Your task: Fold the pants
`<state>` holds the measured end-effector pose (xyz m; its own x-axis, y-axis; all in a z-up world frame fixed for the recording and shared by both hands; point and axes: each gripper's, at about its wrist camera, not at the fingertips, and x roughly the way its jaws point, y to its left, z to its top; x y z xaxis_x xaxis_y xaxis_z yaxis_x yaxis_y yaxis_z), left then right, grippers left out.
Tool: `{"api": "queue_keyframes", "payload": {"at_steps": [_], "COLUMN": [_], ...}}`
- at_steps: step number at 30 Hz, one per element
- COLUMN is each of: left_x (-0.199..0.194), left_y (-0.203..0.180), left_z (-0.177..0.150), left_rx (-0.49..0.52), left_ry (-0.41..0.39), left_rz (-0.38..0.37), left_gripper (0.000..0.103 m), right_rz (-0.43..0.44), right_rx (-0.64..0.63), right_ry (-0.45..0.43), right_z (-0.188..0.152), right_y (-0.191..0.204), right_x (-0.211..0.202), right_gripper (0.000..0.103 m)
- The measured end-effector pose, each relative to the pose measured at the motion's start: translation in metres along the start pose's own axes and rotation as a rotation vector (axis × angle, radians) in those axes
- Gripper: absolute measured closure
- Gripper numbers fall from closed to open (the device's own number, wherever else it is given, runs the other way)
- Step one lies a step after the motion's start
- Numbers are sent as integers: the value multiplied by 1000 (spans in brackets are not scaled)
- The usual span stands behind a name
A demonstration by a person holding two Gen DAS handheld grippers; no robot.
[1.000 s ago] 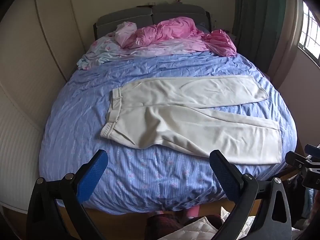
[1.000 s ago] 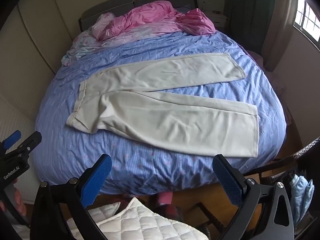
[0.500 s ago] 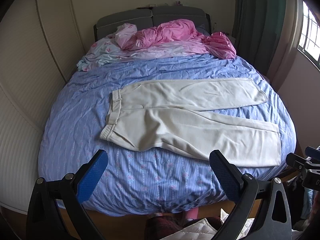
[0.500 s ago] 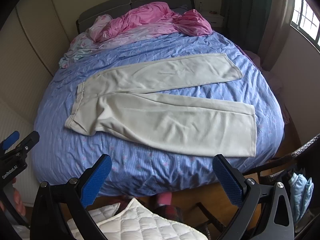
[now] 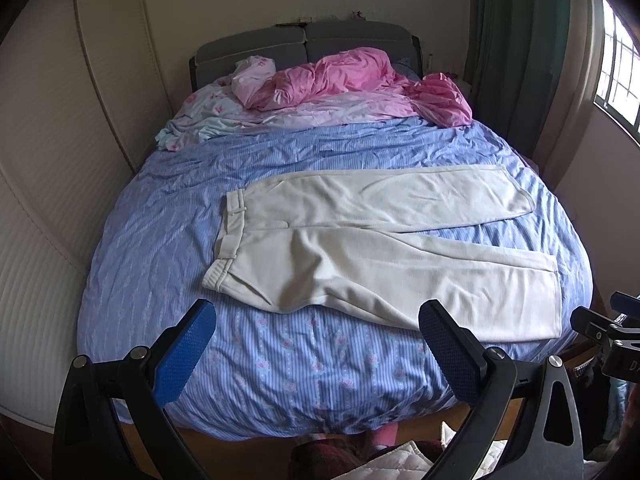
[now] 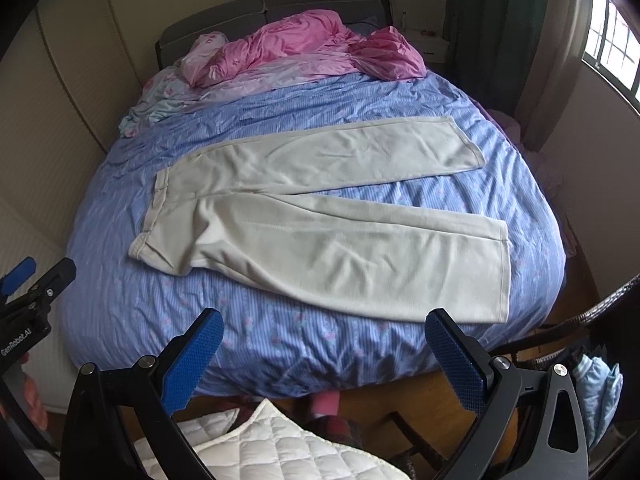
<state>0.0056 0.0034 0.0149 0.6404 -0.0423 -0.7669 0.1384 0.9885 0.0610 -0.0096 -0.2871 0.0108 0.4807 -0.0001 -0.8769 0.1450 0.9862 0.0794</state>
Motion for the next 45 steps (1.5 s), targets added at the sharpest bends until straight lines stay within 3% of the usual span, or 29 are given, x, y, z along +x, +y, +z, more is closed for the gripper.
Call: {"api": "queue_keyframes", "payload": {"at_steps": [45], "left_x": [-3], "left_y": [1], "left_z": [12], "left_rx": [-4], "left_ry": [-15], "left_rz": [-5], "left_gripper": [0], "right_rz": [-9], "right_rx": [-20], "right_ry": [-22], "right_z": [4], "right_y": [9], "right_x": [7], "right_gripper": [1]}}
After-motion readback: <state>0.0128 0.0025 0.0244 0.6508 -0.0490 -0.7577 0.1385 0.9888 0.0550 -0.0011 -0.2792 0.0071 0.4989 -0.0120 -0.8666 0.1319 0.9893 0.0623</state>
